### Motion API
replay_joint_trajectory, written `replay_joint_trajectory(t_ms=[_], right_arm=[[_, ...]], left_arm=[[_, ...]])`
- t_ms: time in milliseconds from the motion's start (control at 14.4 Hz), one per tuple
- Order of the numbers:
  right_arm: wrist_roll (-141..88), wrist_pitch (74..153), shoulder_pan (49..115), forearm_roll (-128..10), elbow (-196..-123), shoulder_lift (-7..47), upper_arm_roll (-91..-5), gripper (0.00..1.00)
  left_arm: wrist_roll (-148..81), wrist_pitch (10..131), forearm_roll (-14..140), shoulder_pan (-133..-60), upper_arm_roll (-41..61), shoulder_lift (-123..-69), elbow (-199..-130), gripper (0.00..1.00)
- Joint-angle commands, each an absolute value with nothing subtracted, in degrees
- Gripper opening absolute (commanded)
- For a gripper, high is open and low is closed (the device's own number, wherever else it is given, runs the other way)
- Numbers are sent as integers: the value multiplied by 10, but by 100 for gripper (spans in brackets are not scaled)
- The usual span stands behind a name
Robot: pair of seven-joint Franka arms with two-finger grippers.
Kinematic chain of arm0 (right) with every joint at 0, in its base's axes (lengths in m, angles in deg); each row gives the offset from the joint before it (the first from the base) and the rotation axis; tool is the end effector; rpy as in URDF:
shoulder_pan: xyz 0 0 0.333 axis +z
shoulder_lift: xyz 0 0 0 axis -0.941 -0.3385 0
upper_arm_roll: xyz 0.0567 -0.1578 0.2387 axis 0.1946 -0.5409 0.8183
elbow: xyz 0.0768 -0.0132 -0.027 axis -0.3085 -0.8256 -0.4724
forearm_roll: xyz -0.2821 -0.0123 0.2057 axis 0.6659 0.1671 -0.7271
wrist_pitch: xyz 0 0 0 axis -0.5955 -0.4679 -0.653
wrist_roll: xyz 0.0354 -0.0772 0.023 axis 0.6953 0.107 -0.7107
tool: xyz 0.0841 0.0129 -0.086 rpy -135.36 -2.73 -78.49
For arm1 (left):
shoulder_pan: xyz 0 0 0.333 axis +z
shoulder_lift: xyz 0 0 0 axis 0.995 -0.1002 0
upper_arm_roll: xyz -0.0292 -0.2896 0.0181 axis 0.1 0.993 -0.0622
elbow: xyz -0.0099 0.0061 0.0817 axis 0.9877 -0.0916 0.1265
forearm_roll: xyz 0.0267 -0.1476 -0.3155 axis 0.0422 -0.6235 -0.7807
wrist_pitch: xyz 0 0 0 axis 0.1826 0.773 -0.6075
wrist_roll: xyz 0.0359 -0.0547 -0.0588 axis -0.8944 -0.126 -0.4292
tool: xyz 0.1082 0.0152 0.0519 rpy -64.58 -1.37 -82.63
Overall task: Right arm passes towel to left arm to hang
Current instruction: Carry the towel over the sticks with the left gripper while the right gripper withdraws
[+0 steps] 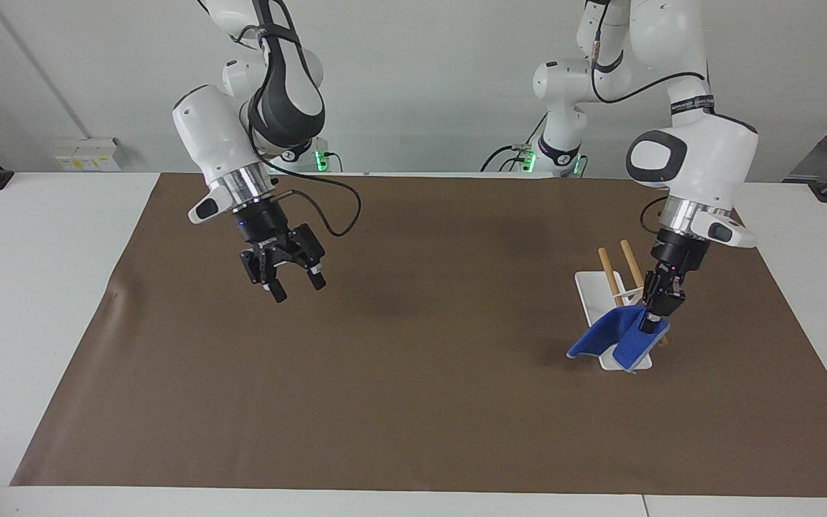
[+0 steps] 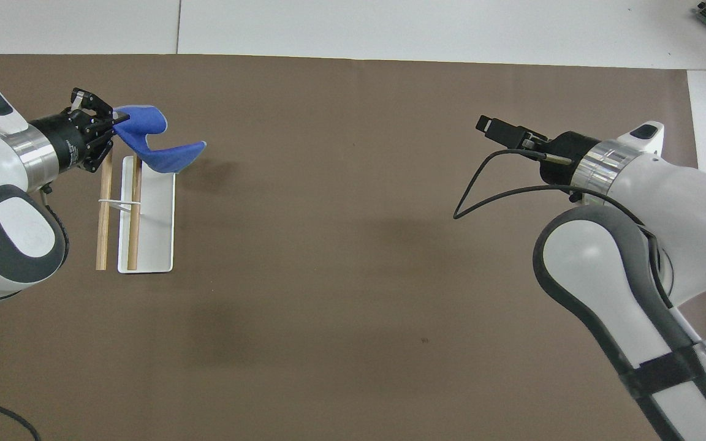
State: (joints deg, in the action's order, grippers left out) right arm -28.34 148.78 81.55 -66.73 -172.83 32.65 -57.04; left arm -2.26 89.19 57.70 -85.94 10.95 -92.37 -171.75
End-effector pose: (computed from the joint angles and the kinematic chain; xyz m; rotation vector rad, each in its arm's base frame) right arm 0.5640 0.0808 0.4722 -2.5693 0.2053 -0.7603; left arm 0.5815 -0.0362 0.4508 2.1109 1.3784 0.4903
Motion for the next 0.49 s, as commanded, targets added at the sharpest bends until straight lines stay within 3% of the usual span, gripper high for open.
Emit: replay_joint_trajectory(t_ms=[0,416], right_arm=[[-299,1379,774,-557,-1681,332,-569,100],[-248,1140,732,-357,-1592,350,-580,100]], left_arm=[[-39,872,573,-859,97,-902,-1734,0],[-200,767,573,-857,46,-886,-1734,0]])
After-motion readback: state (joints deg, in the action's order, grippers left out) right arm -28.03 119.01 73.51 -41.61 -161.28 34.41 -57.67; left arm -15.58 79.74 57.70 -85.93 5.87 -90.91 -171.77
